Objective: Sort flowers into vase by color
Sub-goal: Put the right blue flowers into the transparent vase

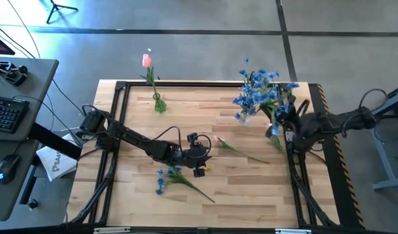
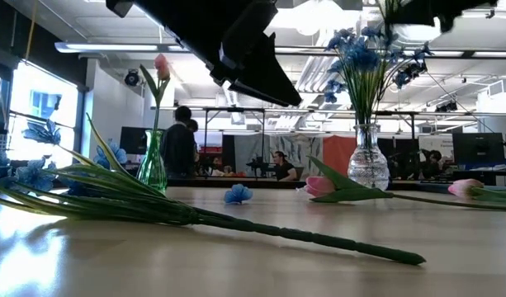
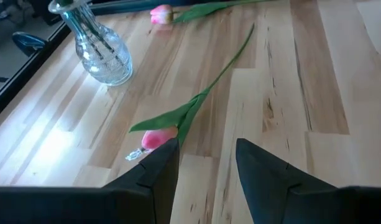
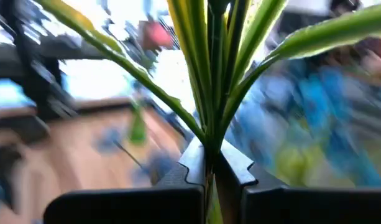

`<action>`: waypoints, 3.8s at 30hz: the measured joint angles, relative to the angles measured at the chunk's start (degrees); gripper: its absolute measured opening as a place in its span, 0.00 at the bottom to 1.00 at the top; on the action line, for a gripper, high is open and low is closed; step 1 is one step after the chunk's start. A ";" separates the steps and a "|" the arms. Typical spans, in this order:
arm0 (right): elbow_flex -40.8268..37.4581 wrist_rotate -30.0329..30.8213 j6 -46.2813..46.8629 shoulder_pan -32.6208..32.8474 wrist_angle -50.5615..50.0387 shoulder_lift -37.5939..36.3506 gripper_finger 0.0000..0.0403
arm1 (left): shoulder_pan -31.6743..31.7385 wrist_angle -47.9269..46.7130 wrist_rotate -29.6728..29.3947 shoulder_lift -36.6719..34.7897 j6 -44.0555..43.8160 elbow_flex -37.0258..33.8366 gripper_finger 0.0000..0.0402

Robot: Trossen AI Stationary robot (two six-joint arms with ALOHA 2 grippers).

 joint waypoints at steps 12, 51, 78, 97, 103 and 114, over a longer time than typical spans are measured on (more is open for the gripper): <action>-0.02 -12.97 -1.60 -15.95 0.18 3.61 0.00 | 0.00 0.70 0.24 0.00 1.42 0.00 0.37; -13.34 -19.66 9.57 -24.54 16.09 9.73 0.12 | -0.04 1.20 0.70 0.04 -0.21 0.00 0.37; 0.92 -34.25 14.93 -34.10 -3.40 21.74 0.03 | -0.04 1.53 0.70 0.04 -0.50 0.00 0.37; 13.19 -36.74 16.95 -34.68 -19.50 22.28 0.00 | 0.27 1.49 -2.93 0.04 -0.63 0.00 0.37; 13.99 -38.82 14.79 -34.70 -20.21 22.28 0.00 | 1.40 0.17 -2.99 -1.49 -1.61 -0.02 0.37; 5.16 -38.32 11.87 -33.51 -22.89 21.47 0.33 | 0.02 -6.12 -5.86 -4.76 -1.74 -0.02 0.37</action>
